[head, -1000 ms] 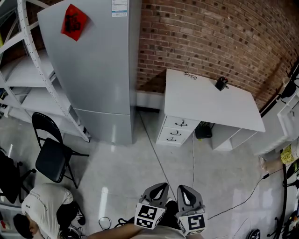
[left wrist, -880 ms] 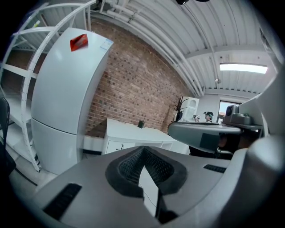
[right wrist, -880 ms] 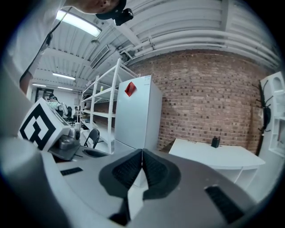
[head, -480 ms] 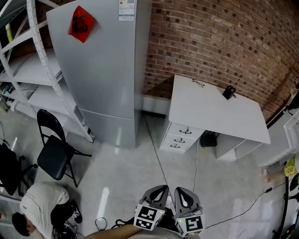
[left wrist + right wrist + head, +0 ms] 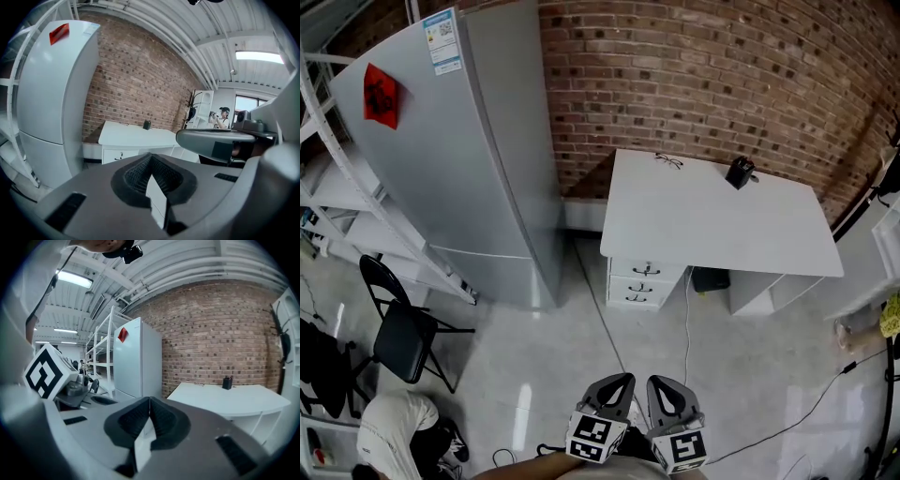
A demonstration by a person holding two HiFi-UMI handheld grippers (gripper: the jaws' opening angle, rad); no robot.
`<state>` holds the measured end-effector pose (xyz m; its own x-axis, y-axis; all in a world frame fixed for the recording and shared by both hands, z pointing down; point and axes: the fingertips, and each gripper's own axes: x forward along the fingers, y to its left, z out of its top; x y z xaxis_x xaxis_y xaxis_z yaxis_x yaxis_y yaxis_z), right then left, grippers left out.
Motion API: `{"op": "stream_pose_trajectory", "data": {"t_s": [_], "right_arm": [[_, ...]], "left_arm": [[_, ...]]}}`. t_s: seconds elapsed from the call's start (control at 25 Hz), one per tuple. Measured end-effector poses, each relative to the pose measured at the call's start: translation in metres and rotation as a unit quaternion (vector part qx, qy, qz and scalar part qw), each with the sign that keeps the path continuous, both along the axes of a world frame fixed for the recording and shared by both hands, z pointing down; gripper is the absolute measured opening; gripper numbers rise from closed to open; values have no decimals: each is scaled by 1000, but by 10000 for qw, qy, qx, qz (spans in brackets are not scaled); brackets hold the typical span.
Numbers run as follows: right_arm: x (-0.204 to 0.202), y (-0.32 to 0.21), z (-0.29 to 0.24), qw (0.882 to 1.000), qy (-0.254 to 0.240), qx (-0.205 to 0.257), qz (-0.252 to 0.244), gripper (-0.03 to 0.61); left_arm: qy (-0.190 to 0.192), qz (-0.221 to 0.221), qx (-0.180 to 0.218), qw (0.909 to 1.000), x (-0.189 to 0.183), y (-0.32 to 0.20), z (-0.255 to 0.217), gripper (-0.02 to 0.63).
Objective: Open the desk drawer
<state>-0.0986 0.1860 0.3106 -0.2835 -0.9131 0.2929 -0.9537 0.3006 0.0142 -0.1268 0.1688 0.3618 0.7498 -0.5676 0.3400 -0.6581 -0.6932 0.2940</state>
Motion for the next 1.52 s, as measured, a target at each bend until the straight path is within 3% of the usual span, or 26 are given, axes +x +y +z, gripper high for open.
{"op": "stream_pose_trajectory", "data": {"t_s": [0.32, 0.68, 1.16, 1.52], "right_arm": [[80, -36, 4, 9992, -275, -189, -216, 15], [82, -78, 20, 9970, -400, -200, -635, 15], [69, -188, 33, 9991, -83, -415, -40, 15], [55, -223, 42, 9974, 199, -656, 199, 15]], "left_arm": [[-357, -319, 50, 9988, 69, -40, -3, 6], [-451, -730, -107, 9963, 72, -84, 12, 6], [-195, -330, -229, 9990, 56, -206, 35, 6], [-287, 217, -412, 9985, 60, -235, 71, 6]]}}
